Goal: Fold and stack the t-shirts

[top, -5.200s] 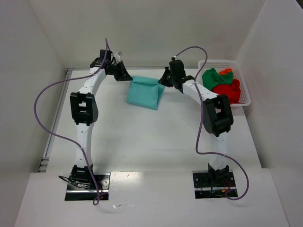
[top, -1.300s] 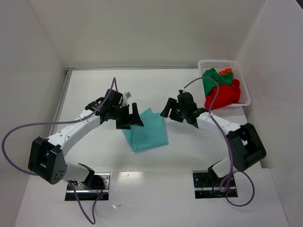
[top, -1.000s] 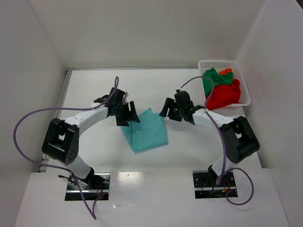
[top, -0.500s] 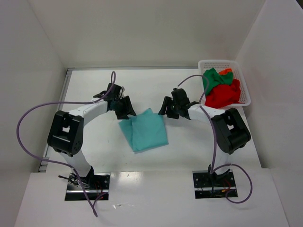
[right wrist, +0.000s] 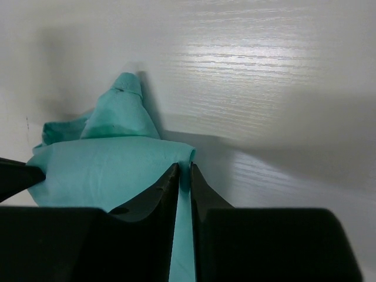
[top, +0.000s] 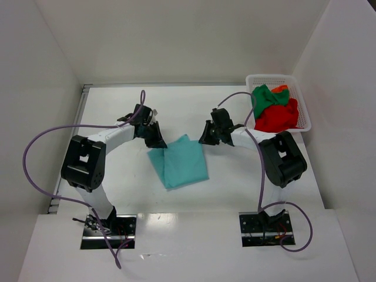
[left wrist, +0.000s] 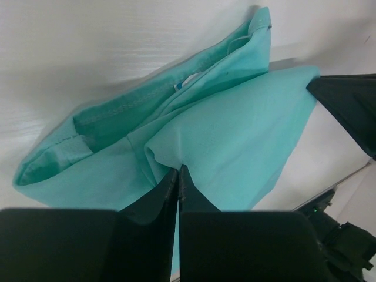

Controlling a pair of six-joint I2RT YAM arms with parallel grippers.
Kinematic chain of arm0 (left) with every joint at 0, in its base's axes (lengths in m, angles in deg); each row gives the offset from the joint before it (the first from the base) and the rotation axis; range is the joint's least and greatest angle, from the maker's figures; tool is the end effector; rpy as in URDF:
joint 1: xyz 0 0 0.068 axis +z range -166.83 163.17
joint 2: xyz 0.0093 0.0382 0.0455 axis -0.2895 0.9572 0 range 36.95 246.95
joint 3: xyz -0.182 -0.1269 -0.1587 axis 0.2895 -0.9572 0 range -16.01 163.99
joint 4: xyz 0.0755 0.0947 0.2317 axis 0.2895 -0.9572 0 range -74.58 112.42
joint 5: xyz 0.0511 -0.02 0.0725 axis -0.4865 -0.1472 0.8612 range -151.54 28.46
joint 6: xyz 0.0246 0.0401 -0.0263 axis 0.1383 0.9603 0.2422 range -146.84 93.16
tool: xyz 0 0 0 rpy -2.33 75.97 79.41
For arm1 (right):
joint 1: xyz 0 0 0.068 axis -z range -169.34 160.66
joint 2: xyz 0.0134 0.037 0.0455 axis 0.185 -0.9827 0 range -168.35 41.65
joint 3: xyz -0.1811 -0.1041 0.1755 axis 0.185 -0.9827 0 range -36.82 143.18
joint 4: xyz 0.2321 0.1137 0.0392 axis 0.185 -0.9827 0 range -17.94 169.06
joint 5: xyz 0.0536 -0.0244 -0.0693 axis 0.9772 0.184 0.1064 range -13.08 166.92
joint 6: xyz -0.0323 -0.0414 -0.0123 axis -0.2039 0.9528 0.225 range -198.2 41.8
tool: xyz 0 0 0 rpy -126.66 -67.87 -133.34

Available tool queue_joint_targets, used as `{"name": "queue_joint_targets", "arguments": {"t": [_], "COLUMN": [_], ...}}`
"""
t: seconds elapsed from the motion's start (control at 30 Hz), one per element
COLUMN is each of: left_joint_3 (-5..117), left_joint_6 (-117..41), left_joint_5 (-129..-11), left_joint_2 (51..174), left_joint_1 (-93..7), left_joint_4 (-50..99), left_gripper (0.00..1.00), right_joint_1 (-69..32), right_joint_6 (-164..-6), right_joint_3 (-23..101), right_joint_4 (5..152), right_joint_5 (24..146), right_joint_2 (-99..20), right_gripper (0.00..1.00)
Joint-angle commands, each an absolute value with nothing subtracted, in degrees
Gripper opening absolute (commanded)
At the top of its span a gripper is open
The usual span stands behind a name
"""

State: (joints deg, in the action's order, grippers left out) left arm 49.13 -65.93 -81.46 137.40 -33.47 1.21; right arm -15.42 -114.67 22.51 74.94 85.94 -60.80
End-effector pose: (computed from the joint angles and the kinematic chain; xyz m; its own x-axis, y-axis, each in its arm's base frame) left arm 0.3431 -0.1152 0.1909 -0.9036 -0.3486 -0.2491 -0.1550 0.8081 -0.5683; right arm 0.3308 0.1681 0.1675 -0.8453 0.2398 -0.4775 -0.0341 0.8676 0.4961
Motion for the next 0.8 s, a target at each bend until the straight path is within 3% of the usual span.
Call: {"name": "queue_joint_targets", "arguments": {"t": [0.0,0.17,0.77], "left_joint_3": [49.0,47.2,36.2], "left_joint_6": [-65.2,-65.2,-71.0], "left_joint_5": [-83.5,-83.5,-81.1], "left_joint_2": [136.5,134.2,113.3], "left_joint_1": [-33.3,-33.3,-34.8], "left_joint_4": [2.1,2.1,0.9], "left_gripper": [0.03,0.0,0.0], "right_joint_1": [-15.2,-15.2,-17.9], "right_joint_6": [-114.4,-113.9,-113.4], "right_joint_3": [25.9,25.9,25.9], "right_joint_4": [75.7,75.7,77.3], "right_joint_5": [86.6,87.1,92.8], "right_joint_2": [-61.4,-60.7,-53.2], "right_gripper": [0.18,0.1,0.08]}}
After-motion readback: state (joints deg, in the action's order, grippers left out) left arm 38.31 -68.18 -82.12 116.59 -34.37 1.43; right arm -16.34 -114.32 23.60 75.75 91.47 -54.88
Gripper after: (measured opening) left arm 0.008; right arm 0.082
